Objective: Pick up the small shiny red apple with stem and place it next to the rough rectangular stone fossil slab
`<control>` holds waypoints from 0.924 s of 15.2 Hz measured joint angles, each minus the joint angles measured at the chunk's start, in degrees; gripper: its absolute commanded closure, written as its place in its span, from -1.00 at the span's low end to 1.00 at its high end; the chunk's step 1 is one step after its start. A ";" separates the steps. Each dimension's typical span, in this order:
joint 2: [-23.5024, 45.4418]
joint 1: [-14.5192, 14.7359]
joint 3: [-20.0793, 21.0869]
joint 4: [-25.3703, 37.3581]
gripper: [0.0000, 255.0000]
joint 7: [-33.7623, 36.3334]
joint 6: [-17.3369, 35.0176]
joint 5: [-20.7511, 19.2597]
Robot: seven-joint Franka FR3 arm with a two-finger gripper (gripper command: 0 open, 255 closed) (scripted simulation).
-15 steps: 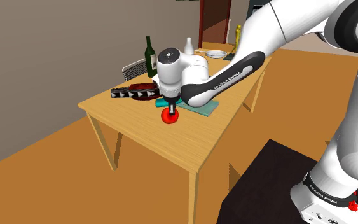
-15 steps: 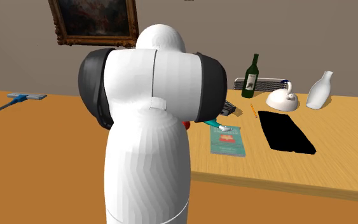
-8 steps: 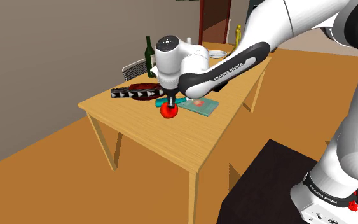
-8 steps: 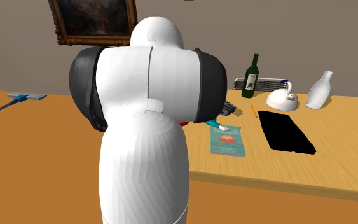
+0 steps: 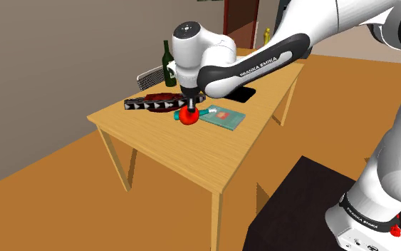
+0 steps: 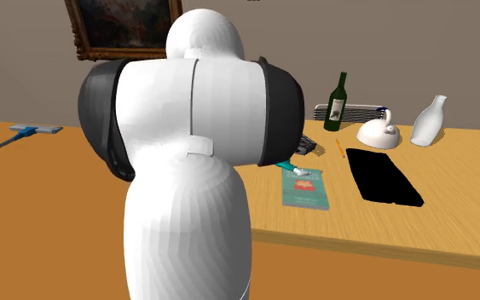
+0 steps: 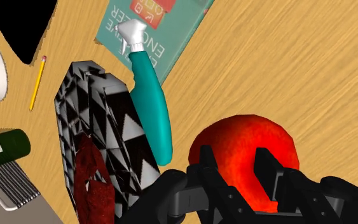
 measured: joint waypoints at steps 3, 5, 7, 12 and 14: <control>-0.62 -0.02 0.15 1.44 1.00 -1.25 -1.75 0.91; -1.08 0.02 0.28 2.42 1.00 -2.01 -3.01 1.50; -1.24 0.10 0.40 3.68 1.00 -2.68 -4.30 1.94; -3.24 -1.05 -0.22 3.88 1.00 -5.73 -5.23 3.51; -5.55 -2.48 -1.22 1.21 1.00 -7.98 -3.69 4.58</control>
